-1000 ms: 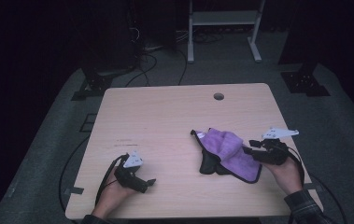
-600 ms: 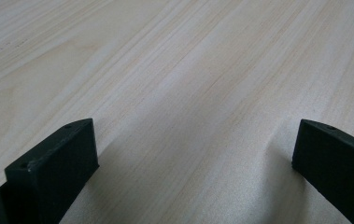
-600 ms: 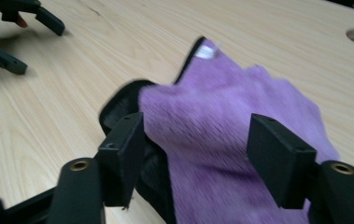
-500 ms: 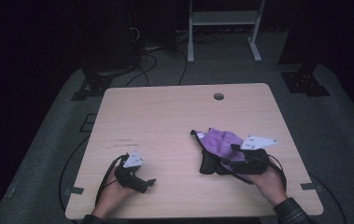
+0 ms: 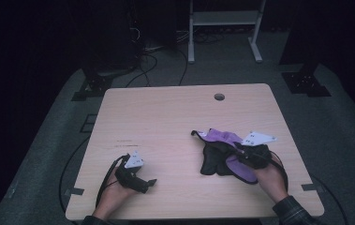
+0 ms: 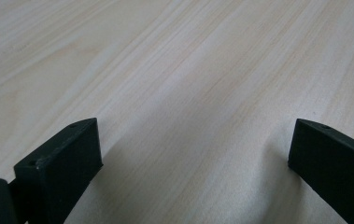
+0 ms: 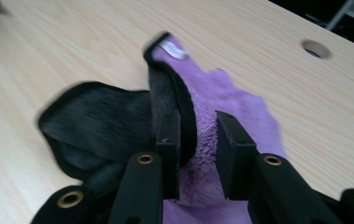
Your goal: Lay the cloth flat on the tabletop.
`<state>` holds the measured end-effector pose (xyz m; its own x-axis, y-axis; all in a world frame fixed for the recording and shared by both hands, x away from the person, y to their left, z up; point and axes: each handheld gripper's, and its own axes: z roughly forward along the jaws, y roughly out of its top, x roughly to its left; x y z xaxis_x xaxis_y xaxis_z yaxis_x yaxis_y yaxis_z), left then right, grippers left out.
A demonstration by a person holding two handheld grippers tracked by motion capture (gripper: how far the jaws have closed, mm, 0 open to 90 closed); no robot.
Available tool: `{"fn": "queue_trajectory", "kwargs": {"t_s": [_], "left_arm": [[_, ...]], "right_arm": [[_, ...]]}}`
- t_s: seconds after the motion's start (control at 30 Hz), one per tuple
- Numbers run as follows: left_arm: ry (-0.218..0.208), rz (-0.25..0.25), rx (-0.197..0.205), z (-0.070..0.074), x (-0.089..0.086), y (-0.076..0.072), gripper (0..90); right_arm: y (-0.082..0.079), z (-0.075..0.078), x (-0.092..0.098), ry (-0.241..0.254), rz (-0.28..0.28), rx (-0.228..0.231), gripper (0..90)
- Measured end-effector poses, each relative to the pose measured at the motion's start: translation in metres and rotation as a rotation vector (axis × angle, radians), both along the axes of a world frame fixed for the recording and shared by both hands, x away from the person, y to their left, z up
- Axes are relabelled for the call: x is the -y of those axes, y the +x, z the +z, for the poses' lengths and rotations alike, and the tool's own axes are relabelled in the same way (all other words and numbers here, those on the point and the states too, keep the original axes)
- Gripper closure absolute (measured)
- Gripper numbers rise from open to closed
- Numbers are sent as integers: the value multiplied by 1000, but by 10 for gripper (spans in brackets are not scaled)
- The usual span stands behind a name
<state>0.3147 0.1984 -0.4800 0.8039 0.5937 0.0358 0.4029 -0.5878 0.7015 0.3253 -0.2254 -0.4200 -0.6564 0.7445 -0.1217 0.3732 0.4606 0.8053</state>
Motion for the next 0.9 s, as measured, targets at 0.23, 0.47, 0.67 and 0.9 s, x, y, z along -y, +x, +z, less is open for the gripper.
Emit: {"fn": "queue_trajectory", "kwargs": {"t_s": [0.23,0.47,0.67,0.9], "left_arm": [[-79,-33,38,17,14,9,52],[-120,-88,60,34,41,35,99],[-136,-131,105,45,71,67,118],[-153,-166,116,46,93,97,134]], "right_arm": [[10,-10,33,20,-21,-83,734],[15,-20,34,-27,4,-150,744],[17,-25,36,-36,9,-176,744],[18,-27,37,-32,13,-185,743]]}}
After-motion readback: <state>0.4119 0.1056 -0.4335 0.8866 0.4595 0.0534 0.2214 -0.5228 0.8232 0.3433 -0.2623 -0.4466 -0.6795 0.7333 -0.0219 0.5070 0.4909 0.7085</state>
